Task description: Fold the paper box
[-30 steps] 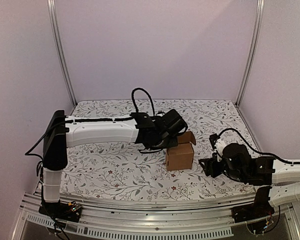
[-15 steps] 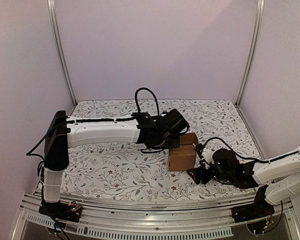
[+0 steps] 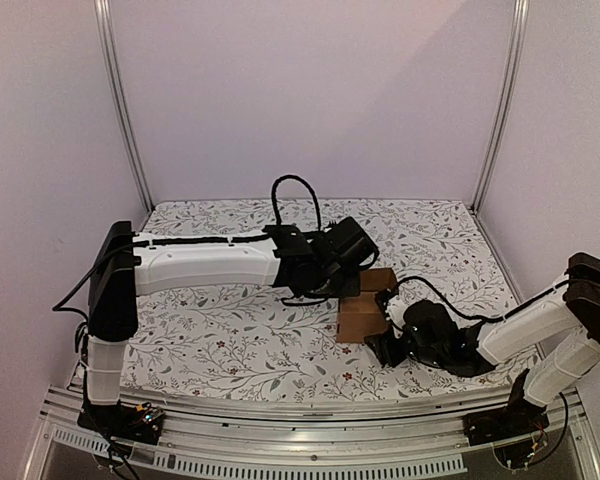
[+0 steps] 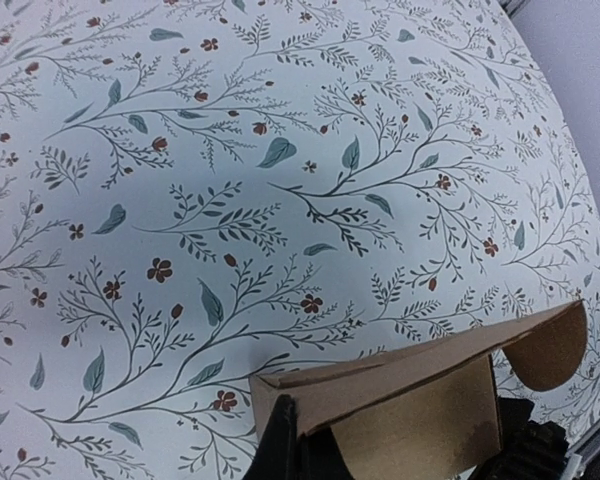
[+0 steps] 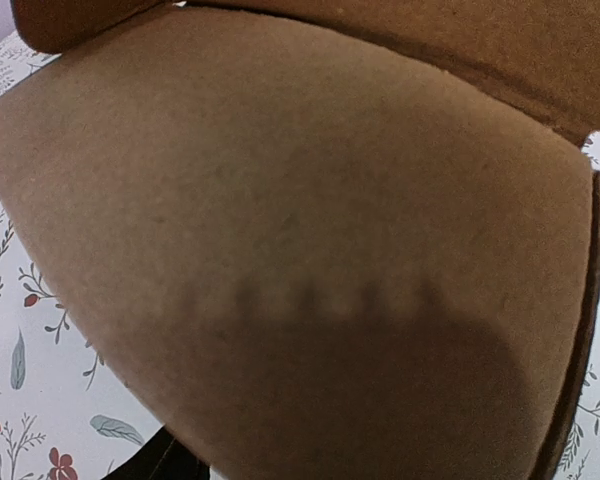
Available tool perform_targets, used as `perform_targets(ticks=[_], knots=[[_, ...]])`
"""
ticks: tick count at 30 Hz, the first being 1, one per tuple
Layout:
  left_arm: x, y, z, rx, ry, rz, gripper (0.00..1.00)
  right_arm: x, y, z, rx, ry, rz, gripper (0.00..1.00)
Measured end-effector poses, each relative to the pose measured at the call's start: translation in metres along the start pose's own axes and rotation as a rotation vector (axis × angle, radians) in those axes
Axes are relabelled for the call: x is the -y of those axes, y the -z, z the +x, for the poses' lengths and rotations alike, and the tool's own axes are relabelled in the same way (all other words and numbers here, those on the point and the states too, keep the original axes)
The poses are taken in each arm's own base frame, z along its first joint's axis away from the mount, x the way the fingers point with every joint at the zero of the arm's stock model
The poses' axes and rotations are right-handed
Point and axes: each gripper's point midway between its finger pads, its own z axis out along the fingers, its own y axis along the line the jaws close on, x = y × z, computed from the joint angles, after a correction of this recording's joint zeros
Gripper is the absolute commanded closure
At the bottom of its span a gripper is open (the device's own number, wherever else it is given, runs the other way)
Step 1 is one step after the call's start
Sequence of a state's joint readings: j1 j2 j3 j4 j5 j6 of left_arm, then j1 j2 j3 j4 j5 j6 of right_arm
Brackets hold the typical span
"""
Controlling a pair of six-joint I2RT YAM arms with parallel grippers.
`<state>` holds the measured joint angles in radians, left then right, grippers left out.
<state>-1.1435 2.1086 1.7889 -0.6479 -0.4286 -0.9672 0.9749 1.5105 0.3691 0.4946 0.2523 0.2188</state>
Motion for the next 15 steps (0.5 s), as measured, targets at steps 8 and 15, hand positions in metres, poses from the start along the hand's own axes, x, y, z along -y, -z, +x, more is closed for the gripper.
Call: perform_targets(ticks=[8, 15], knots=[[-0.0004, 0.0005, 0.0003, -0.002, -0.004, 0.001, 1.0, -0.001, -0.004, 0.0041, 0.0, 0.045, 0.059, 0.38], [-0.0006, 0.002, 0.0013, -0.023, 0.001, 0.014, 1.0, -0.0025, -0.0053, 0.0054, 0.007, 0.058, 0.08, 0.38]])
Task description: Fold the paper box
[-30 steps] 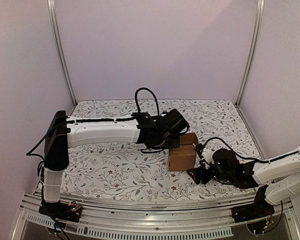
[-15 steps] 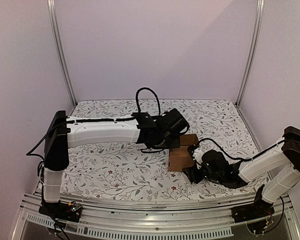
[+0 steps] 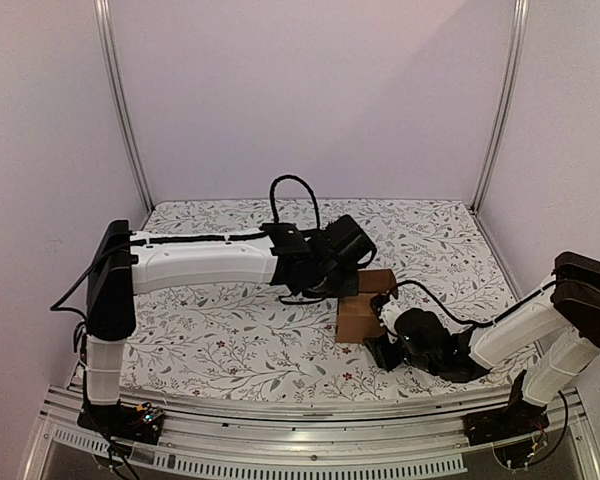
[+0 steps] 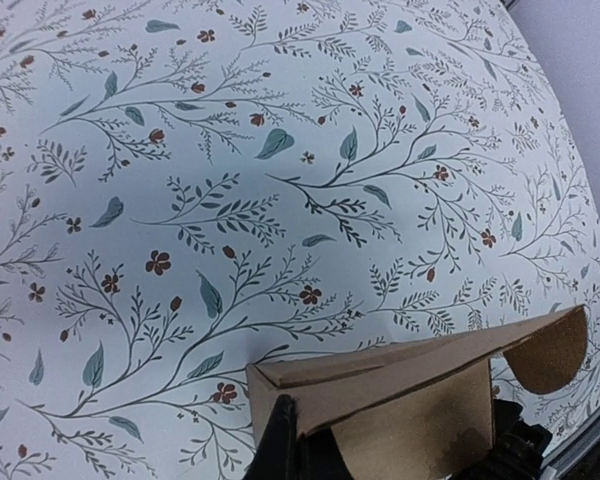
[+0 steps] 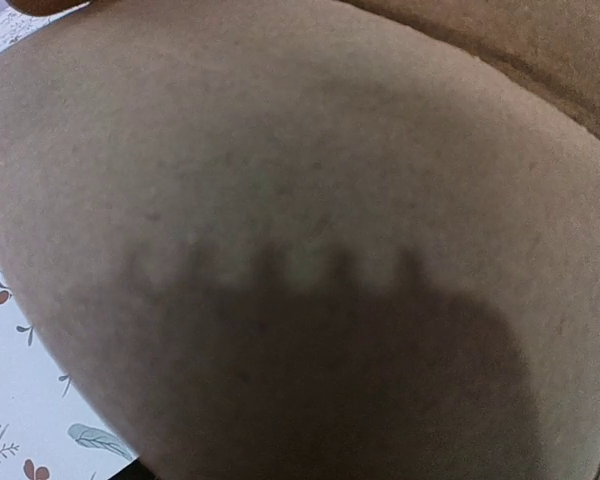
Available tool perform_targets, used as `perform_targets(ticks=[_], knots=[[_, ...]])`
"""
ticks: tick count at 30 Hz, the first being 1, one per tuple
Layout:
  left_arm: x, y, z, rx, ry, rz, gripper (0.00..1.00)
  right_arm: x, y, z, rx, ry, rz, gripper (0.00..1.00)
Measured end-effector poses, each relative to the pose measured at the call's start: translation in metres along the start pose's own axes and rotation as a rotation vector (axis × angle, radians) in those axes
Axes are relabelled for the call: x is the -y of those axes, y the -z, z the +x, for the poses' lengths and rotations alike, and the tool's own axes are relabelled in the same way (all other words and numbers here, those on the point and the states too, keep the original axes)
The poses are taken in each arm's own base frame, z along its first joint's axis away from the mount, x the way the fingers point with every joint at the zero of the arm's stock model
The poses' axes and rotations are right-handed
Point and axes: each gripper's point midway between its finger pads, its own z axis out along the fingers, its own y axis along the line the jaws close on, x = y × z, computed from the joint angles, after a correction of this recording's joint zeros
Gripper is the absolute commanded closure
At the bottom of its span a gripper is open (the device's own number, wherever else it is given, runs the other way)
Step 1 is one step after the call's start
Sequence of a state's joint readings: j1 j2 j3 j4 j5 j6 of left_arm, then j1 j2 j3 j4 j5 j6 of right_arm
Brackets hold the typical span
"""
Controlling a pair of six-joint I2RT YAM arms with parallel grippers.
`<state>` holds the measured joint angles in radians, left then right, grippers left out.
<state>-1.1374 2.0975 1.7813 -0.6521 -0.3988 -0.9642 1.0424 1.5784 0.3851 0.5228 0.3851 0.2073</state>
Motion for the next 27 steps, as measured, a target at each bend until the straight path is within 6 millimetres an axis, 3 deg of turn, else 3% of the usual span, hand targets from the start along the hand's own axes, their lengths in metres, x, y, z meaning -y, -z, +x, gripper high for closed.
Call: perform_targets(ticks=[27], knots=[[-0.0005, -0.0008, 0.0016, -0.039, 0.032, 0.026, 1.0, -0.0002, -0.0017, 0.0018, 0.004, 0.007, 0.02, 0.41]])
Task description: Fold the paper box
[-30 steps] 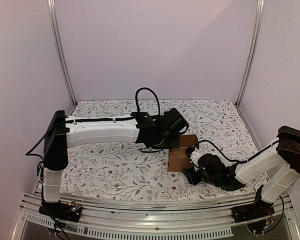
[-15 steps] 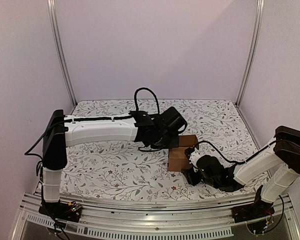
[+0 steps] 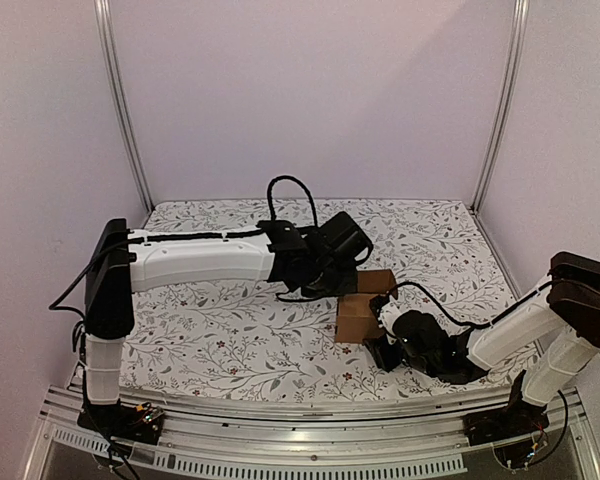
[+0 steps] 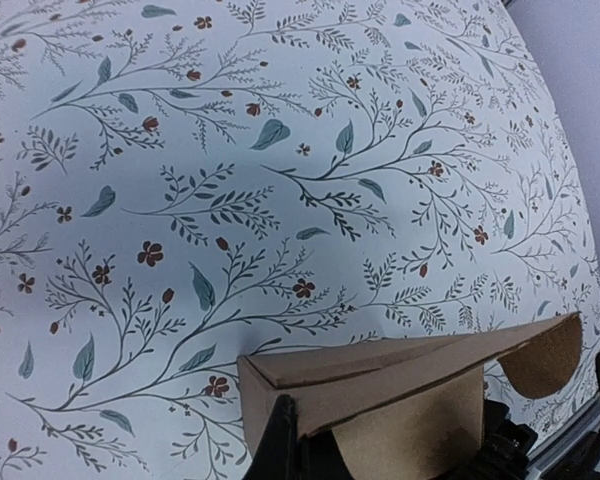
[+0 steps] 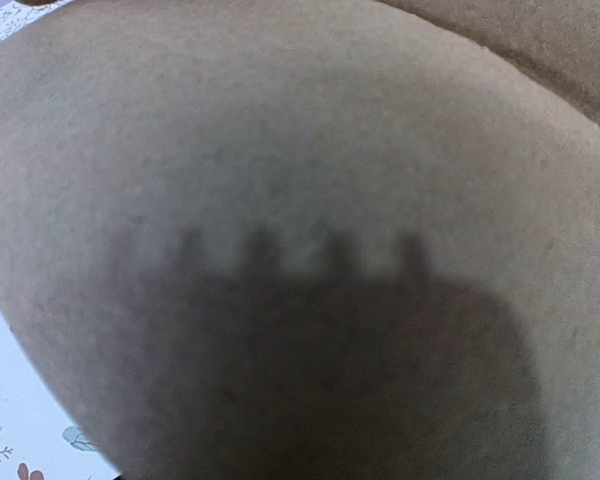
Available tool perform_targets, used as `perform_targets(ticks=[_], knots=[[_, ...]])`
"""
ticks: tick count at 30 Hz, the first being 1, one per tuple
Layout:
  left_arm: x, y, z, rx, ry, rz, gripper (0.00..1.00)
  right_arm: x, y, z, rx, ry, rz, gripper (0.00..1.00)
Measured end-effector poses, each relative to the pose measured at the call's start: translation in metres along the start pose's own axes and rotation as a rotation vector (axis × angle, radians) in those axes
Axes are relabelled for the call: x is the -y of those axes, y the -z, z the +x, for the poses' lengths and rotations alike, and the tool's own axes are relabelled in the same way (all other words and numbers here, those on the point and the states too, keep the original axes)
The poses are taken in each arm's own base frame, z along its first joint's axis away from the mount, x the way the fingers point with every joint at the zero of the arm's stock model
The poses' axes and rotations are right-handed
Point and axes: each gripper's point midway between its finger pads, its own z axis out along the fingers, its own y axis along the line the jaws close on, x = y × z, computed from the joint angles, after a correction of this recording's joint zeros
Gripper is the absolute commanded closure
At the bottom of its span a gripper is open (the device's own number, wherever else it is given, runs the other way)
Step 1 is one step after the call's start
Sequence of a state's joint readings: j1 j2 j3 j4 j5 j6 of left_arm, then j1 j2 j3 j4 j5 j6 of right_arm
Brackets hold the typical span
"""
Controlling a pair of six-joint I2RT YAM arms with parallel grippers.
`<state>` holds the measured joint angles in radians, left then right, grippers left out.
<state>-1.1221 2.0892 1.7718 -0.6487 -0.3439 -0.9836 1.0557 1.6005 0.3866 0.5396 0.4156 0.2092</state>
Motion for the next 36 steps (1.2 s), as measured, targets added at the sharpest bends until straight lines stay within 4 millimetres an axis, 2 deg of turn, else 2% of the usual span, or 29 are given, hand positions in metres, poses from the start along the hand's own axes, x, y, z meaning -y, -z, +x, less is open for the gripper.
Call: perform_targets(ticks=[14, 29, 36], knots=[[0.001, -0.002, 0.001, 0.0, 0.022, 0.009, 1.0, 0.0, 0.002, 0.0, -0.005, -0.003, 0.006, 0.41], [-0.001, -0.011, -0.004, 0.079, 0.018, 0.039, 1.0, 0.0, 0.009, -0.005, -0.001, -0.024, 0.001, 0.4], [-0.006, -0.004, 0.0, 0.084, -0.013, 0.048, 1.0, 0.0, 0.012, -0.013, 0.022, -0.044, -0.004, 0.4]])
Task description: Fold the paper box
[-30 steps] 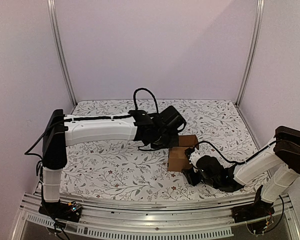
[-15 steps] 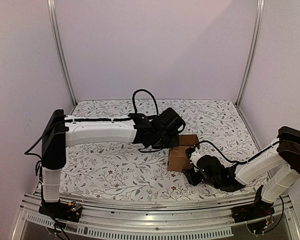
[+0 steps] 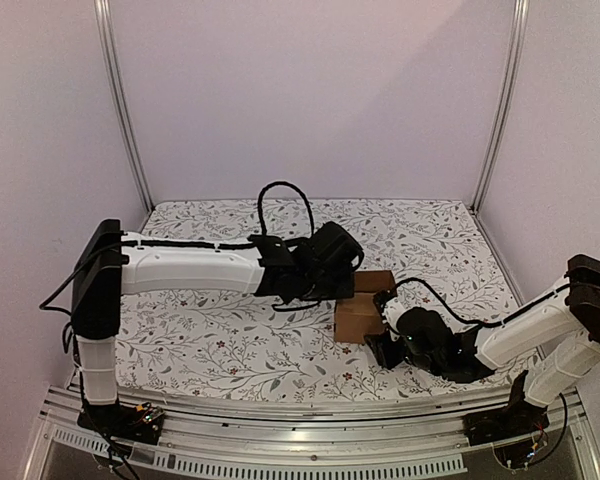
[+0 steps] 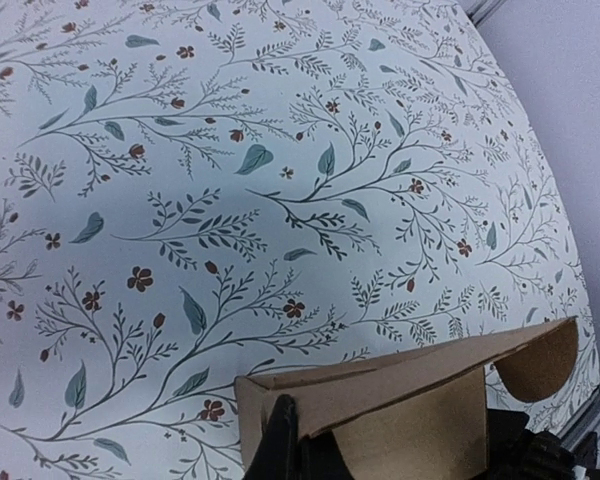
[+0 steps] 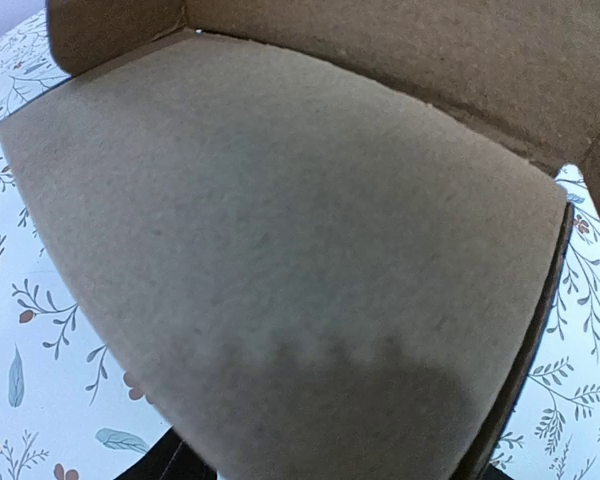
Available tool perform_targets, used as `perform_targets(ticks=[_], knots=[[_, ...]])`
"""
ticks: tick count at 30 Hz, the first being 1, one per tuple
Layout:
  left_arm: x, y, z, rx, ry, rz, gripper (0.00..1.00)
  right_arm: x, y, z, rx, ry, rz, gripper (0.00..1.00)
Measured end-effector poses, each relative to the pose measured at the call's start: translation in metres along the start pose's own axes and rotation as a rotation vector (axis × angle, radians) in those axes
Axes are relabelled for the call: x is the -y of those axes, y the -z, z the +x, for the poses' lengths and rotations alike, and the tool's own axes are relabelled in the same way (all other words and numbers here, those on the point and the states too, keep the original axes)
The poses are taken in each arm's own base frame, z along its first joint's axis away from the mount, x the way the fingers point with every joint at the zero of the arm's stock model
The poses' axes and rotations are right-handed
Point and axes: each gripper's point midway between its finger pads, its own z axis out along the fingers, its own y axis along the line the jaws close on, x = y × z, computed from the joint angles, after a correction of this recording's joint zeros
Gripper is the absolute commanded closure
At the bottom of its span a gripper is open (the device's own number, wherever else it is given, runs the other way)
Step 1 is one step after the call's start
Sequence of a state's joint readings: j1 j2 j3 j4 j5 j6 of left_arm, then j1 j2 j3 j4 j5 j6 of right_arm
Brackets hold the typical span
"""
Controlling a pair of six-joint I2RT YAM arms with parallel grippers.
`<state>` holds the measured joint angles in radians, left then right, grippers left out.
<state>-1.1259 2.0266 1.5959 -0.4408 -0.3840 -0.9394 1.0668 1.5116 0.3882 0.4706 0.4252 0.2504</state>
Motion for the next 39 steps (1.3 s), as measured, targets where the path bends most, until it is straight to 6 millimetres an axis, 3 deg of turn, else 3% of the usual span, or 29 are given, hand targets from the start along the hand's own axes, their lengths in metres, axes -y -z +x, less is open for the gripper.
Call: perform_targets(ticks=[10, 16, 21, 28, 39], knots=[[-0.009, 0.01, 0.006, 0.003, -0.034, 0.006, 1.0, -0.001, 0.0, -0.004, 0.009, -0.003, 0.002, 0.4], [-0.011, 0.01, 0.006, 0.012, -0.048, 0.009, 1.0, -0.001, 0.002, -0.01, 0.025, -0.015, 0.005, 0.35], [-0.011, 0.01, 0.006, 0.015, -0.054, 0.008, 1.0, -0.002, 0.011, -0.029, 0.08, -0.063, -0.007, 0.27], [-0.009, 0.008, 0.005, 0.019, -0.054, 0.005, 1.0, 0.001, 0.037, -0.075, 0.207, -0.144, -0.032, 0.16], [-0.004, 0.007, 0.005, 0.02, -0.057, 0.011, 1.0, 0.025, 0.086, -0.13, 0.282, -0.18, 0.042, 0.18]])
